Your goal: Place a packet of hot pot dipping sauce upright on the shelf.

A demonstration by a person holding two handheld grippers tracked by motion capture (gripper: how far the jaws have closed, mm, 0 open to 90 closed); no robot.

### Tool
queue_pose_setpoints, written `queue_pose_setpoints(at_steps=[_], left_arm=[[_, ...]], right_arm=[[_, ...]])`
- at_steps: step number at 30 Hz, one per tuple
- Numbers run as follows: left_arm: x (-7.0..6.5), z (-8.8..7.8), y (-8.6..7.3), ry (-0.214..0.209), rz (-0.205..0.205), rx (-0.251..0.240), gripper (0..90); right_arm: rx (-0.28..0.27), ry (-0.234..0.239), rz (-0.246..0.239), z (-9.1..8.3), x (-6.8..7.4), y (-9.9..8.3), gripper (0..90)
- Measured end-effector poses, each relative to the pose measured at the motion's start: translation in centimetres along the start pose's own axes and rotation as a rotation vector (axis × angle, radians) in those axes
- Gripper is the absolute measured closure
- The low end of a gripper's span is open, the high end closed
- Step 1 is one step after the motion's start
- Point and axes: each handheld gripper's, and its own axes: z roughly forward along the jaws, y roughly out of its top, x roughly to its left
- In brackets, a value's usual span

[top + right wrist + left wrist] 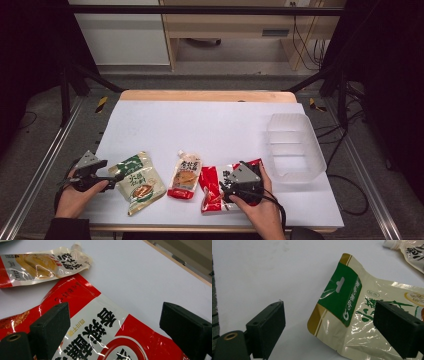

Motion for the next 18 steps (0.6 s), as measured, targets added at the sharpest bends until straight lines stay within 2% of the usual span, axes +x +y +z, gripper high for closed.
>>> queue_pose_setpoints(at_steps=[1, 3, 4, 5, 6, 7, 11, 15, 17, 18], left_arm=[[0.0, 0.1, 0.0, 0.0, 0.001, -0.001, 11.9], [0.3, 0.5, 0.0, -0.04, -0.011, -0.014, 14.1], [0.3, 0.5, 0.0, -0.04, -0.011, -0.014, 16.2], [0.4, 0.7, 0.0, -0.053, -0.011, -0.006, 16.2], [0.3, 0.9, -0.1, -0.067, -0.014, 0.005, 20.1], [0.2, 1.0, -0.1, -0.074, -0.002, 0.018, 22.1], [-0.3, 0.7, -0.2, -0.084, 0.025, 0.037, 29.2], [-0.5, 0.1, -0.1, -0.093, 0.028, 0.021, 34.2], [-0.7, -0.2, -0.1, -0.11, 0.034, 0.018, 35.8], [-1.0, -0.6, -0.1, -0.136, 0.049, 0.022, 38.6]], right_arm=[[0.006, 0.002, -0.002, 0.1, 0.0, 0.0, 10.0], [0.014, 0.007, 0.005, 0.3, -0.1, -0.1, 9.9], [0.014, 0.007, 0.005, 0.3, -0.1, -0.1, 9.9], [0.02, 0.005, 0.003, 0.4, -0.1, -0.2, 9.9], [0.023, 0.004, 0.0, 0.6, -0.2, -0.2, 10.0], [0.024, 0.006, 0.0, 0.6, -0.2, -0.1, 10.0], [0.014, 0.004, -0.005, 0.2, 0.1, 0.0, 10.1], [0.009, 0.0, -0.022, 0.0, 0.1, 0.0, 10.2], [0.01, -0.004, -0.01, 0.0, -0.1, 0.0, 10.2], [0.018, -0.003, 0.0, 0.2, -0.3, -0.1, 10.3]])
